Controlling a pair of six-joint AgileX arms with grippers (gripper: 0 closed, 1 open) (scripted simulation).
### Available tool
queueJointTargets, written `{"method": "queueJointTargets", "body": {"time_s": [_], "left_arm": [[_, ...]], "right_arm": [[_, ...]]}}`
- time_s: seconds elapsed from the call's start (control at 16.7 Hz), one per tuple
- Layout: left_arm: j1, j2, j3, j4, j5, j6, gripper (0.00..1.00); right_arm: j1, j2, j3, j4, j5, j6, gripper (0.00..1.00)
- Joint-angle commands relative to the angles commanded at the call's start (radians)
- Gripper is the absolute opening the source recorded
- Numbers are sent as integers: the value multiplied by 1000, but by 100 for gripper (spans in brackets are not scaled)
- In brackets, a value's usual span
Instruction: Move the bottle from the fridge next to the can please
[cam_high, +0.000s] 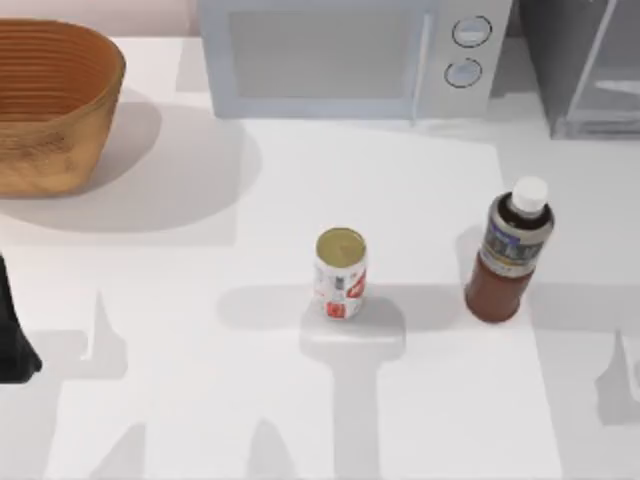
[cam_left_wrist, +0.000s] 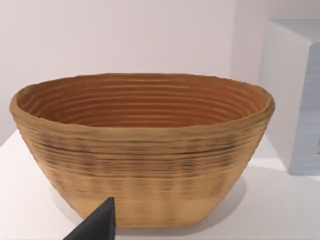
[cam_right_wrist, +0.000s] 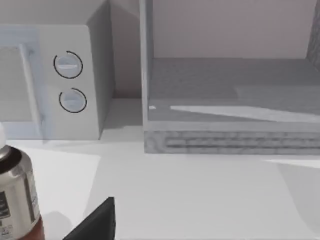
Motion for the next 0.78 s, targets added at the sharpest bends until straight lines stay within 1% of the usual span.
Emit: {"method": "queueJointTargets", "body": {"time_s": [0.24, 0.42, 0.6, 0.78], "left_arm": [[0, 0, 0, 0, 0, 0, 100], [0, 0, 0, 0, 0, 0, 100], [0, 0, 0, 0, 0, 0, 100], [0, 0, 0, 0, 0, 0, 100]], "right_arm": [[-1, -185, 151, -368, -1, -2, 100], [-2, -304, 249, -604, -1, -4, 100], [-4, -392, 321, -761, -1, -7, 100], [-4, -432, 354, -824, -1, -8, 100]]}}
